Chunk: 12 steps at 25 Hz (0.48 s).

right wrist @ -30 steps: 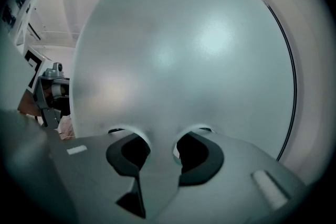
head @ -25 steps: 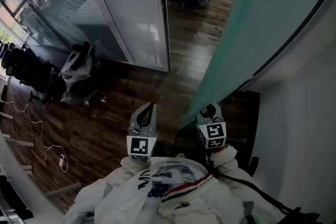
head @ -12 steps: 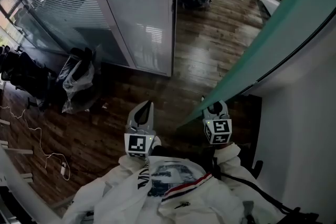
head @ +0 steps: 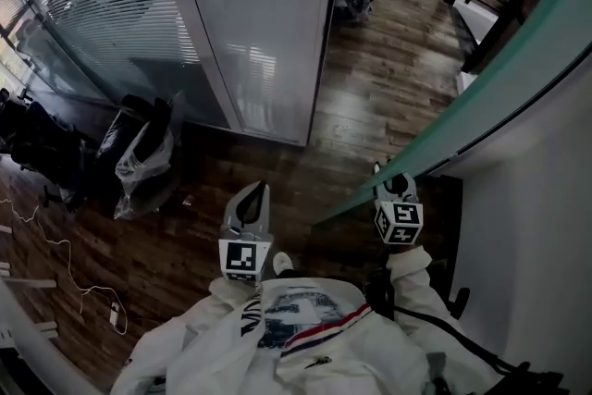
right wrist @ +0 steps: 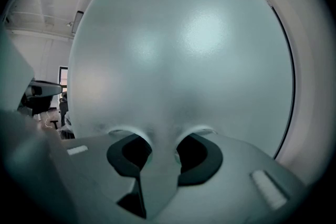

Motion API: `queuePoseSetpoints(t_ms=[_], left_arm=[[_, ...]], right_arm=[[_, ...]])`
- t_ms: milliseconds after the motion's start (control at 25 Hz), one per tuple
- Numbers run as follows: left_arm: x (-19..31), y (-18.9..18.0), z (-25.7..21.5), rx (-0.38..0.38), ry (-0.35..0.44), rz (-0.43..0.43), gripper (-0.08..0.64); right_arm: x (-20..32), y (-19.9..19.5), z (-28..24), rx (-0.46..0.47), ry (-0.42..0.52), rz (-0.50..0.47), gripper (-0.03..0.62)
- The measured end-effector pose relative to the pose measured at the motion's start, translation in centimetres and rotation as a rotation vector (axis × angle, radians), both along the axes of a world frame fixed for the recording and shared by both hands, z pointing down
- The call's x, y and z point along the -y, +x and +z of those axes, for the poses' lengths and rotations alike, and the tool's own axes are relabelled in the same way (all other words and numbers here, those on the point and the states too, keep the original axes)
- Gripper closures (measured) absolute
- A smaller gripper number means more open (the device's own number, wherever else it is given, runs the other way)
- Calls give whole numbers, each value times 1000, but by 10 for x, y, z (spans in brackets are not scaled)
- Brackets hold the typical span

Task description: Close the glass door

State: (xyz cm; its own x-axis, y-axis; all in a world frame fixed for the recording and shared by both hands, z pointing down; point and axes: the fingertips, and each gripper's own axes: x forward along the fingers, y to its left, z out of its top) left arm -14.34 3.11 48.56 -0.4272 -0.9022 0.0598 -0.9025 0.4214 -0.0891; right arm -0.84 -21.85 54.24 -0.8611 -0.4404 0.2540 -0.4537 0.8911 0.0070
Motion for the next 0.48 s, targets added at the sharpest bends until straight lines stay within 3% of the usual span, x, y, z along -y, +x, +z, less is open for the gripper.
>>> queuePoseSetpoints(t_ms=[280,480], left_arm=[[-29,-34,20,-41,-9,-40,565],[-31,-48,30,-71,-13,-55,565]], right_arm=[[18,-34,-4,61,63,48,457],[31,-62,-6,63,49,60,454]])
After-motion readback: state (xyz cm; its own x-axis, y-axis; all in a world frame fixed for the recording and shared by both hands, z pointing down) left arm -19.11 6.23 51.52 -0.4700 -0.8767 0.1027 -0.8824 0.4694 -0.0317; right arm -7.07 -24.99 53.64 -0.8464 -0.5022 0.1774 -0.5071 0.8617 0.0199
